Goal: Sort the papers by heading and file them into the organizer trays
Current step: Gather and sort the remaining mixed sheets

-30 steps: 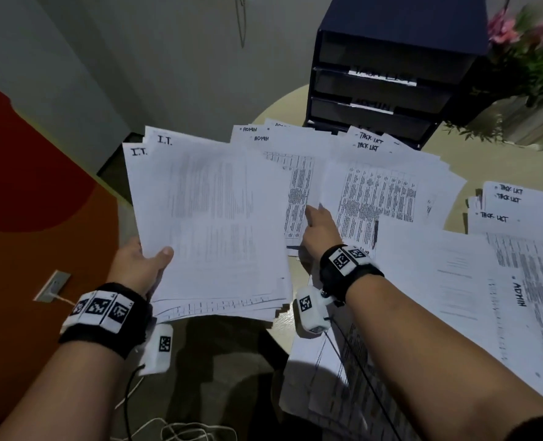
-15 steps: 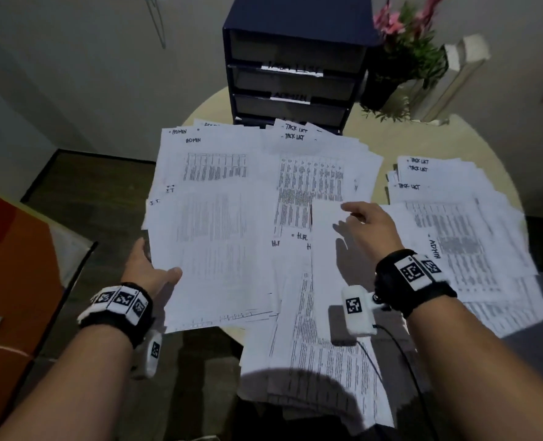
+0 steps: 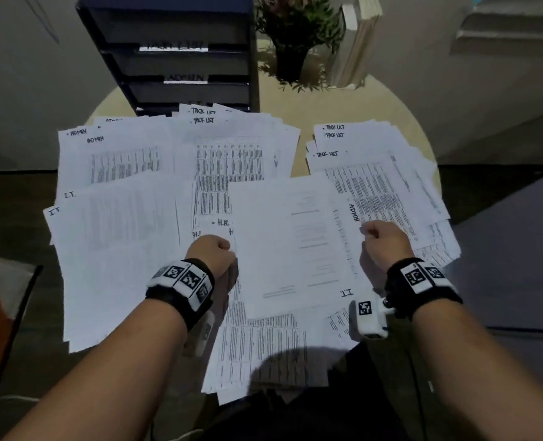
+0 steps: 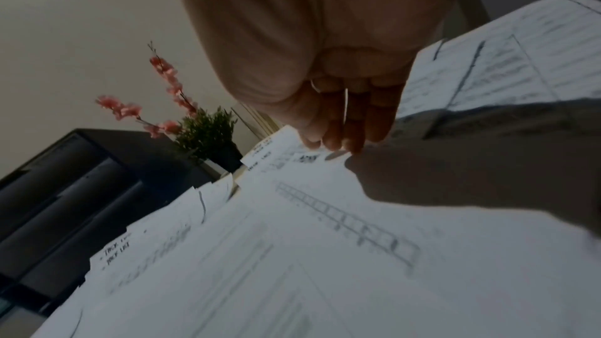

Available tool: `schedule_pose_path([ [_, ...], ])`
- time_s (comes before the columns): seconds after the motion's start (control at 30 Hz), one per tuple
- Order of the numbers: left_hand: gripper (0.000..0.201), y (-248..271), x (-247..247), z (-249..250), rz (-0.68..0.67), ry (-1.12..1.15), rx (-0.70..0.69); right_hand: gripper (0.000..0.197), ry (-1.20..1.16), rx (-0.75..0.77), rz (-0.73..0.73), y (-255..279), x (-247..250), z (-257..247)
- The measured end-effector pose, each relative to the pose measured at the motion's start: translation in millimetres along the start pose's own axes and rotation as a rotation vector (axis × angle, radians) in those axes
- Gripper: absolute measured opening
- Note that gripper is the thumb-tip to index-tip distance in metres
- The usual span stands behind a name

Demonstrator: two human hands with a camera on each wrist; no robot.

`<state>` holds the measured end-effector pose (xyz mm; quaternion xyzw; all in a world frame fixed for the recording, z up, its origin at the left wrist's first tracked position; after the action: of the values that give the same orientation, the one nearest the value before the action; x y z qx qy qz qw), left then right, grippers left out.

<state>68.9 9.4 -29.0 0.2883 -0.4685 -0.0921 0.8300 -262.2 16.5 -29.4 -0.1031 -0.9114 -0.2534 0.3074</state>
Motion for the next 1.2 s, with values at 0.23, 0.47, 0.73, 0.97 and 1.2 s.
schedule_pose_path([
  [0.23,0.023,5.9,-35.1,31.4,0.052,0.031,0.035,0.02,0.092,0.086,-0.03,-2.0,-18.0,18.9],
  [0.47,0.019,10.4,-25.3,41.7,0.256,0.254,0.016,0.011,0.003,0.153,-0.083,-11.3,-2.5,14.4],
  [0.73,0.023,14.7,-18.8,44.5,0.3,0.521,-0.011,0.036,-0.314,0.026,-0.243,2.5,-11.9,-9.1],
  [0.97,0.025,0.5,-15.0,10.1,0.342,0.182,0.134,0.006,-0.247,0.17,0.16,-4.4,9.6,-30.4],
  [1.2,0.09,28.2,18.6,40.1,0.72,-0.102,-0.24,0.015,0.138,0.807,0.165,13.4,30.5,-89.5],
])
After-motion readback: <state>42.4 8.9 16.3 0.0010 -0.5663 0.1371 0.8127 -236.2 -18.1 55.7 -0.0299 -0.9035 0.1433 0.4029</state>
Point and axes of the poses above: each hand's wrist, its own y-axis away from the middle knuckle, its own x-axis out of the back of the hand, z = x × y, the point moved 1 cm from there along -y, towards the middle knuckle, and after that the axes turned 12 degrees about -y, right-handed, at the moved point
